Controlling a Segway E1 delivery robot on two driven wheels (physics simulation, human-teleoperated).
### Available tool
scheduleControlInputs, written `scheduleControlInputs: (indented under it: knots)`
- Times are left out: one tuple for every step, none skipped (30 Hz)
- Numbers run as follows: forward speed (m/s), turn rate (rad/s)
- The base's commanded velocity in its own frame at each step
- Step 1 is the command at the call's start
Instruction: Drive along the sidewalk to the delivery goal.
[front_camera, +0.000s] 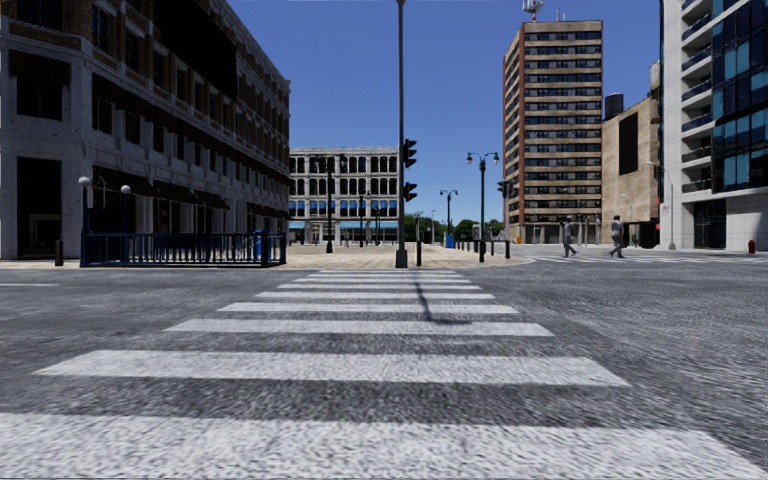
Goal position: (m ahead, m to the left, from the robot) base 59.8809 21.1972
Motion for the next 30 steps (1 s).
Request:
scheduleControlInputs:
  knots:
    - [2.0,0.0]
    - [2.0,0.0]
    - [2.0,0.0]
    - [2.0,0.0]
    - [2.0,0.0]
    - [2.0,0.0]
    - [2.0,0.0]
    - [2.0,0.0]
    - [2.0,0.0]
    - [2.0,0.0]
    - [2.0,0.0]
    - [2.0,0.0]
    - [2.0,0.0]
    - [2.0,0.0]
    - [2.0,0.0]
    - [2.0,0.0]
    - [2.0,0.0]
    - [2.0,0.0]
    - [2.0,0.0]
    - [2.0,0.0]
    - [2.0,0.0]
    - [2.0,0.0]
    - [2.0,0.0]
    - [2.0,0.0]
    - [2.0,0.0]
    - [2.0,0.0]
    - [2.0,0.0]
    - [2.0,0.0]
    - [2.0,0.0]
    - [2.0,0.0]
